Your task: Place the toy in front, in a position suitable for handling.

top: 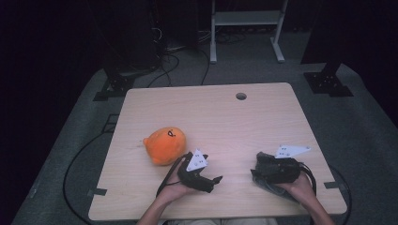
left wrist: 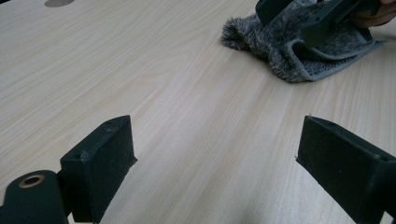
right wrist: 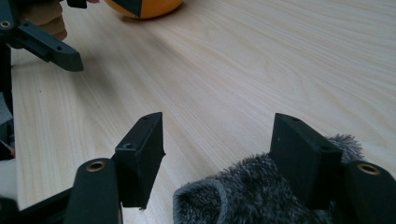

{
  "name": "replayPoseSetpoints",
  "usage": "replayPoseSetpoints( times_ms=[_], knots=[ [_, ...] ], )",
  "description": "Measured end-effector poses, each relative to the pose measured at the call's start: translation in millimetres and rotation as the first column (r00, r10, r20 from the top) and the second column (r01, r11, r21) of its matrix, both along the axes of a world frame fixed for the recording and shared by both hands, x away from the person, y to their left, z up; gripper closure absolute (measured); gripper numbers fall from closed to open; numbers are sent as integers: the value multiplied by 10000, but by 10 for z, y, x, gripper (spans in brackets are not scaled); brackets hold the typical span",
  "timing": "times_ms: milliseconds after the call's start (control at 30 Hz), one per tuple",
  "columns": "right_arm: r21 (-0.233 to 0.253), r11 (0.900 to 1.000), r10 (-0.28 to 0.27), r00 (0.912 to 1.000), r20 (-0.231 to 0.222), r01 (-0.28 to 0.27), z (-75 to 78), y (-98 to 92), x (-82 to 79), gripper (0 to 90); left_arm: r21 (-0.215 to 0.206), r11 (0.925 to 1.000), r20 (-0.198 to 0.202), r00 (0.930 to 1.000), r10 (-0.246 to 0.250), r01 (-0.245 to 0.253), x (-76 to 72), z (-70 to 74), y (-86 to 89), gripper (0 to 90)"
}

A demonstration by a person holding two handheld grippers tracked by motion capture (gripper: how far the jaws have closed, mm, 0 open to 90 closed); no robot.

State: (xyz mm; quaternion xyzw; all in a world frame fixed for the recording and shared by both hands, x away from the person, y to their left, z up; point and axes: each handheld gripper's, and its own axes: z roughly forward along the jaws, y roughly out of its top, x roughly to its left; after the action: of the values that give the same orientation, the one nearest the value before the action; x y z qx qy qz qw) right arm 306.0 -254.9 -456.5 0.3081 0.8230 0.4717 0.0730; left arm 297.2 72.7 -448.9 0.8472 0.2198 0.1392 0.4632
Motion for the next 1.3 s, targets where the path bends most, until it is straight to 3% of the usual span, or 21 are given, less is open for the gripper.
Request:
replayPoseSetpoints(
  times_ms=[233, 700, 867, 1100, 1300],
  knots=[
    [3, 10000, 27, 10000, -72, -27, -9, 0, 8, 335, 54, 10000, 36, 10000, 40, -40, 2, 26, 16, 101],
    [-80, 10000, -17, 9999, 100, 18, 21, 35, -51, 335, -478, 9974, 617, 9965, 565, -536, 31, 310, 265, 100],
    [-52, 10000, -58, 10000, -18, 58, 9, 20, -26, 334, -812, 9929, 839, 9921, 936, -868, 66, 425, 394, 95],
    [-25, 10000, -43, 10000, 33, 43, 14, 18, -32, 334, -920, 9891, 1096, 9861, 1249, -1150, 85, 505, 509, 95],
    [-22, 10000, -15, 10000, 39, 15, 17, 24, -35, 334, -1069, 9814, 1339, 9758, 1730, -1593, 107, 582, 677, 94]
  ],
)
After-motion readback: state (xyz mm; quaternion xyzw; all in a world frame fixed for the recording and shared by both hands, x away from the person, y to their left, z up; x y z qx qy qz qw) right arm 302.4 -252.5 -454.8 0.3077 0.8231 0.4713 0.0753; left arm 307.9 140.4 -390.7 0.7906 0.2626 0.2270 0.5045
